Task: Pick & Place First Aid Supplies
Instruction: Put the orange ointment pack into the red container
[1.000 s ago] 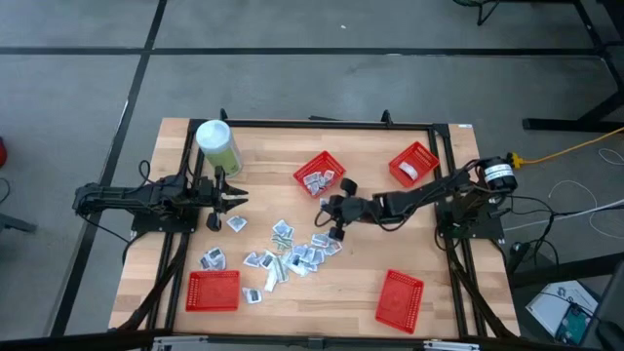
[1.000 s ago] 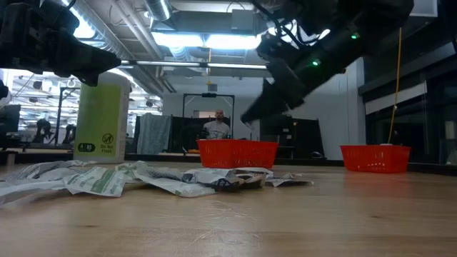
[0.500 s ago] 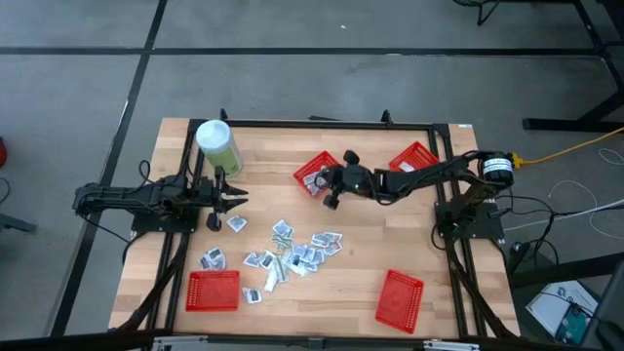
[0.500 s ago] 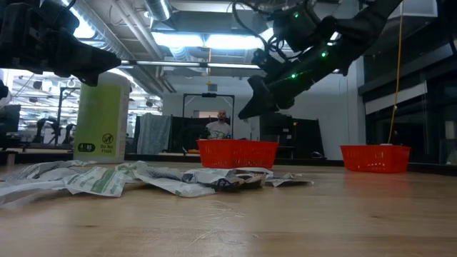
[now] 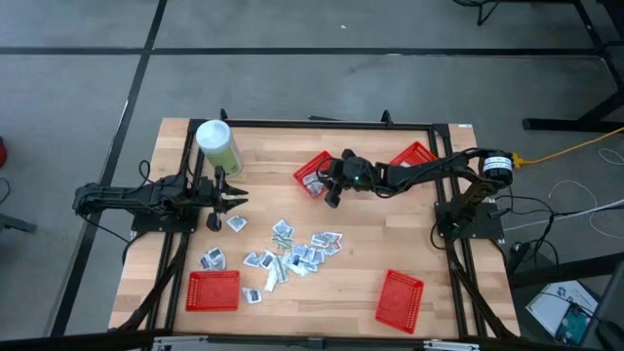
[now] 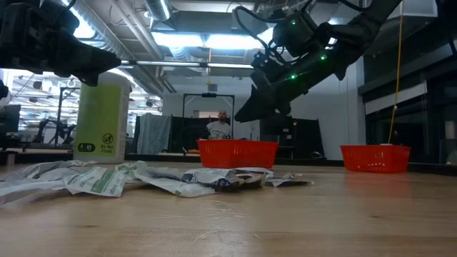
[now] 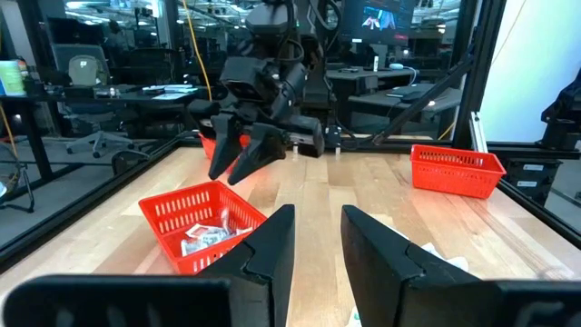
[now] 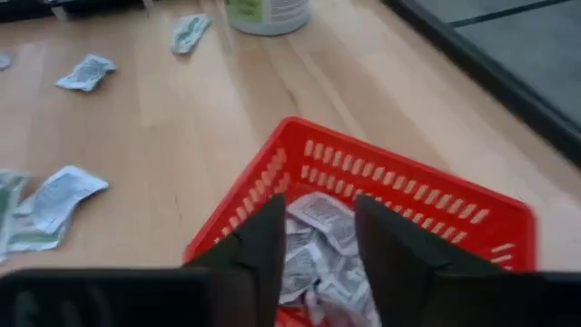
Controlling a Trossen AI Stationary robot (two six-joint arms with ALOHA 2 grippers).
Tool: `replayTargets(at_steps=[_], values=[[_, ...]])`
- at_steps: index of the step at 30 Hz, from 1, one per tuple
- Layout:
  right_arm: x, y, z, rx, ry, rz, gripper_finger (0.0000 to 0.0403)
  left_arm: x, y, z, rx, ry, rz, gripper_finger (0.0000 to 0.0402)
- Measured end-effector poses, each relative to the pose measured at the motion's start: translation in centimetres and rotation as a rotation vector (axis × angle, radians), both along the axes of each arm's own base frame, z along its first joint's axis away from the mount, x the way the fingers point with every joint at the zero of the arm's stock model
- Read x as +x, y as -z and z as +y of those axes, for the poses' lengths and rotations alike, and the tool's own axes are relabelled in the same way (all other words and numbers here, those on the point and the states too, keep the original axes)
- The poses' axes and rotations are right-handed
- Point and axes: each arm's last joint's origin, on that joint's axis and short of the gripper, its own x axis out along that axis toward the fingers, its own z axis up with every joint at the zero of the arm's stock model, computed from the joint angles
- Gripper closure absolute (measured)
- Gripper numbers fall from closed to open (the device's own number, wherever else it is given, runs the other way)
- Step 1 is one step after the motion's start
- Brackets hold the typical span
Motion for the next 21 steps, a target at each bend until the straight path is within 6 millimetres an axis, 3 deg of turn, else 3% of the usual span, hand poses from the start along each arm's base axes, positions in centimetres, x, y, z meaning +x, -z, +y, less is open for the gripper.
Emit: replayTargets(at_steps=[9, 21], values=[[0.1, -0.1, 0.3, 0.123, -0.066, -0.042, 0.0174, 0.0, 0.0, 0.0, 0.0, 0.0, 0.0, 0.0313], [0.9, -0.7, 4.6, 0.096, -0.194, -0.107, 0.0162, 0.0, 0.0, 0.0, 0.0, 0.0, 0.0, 0.0313]])
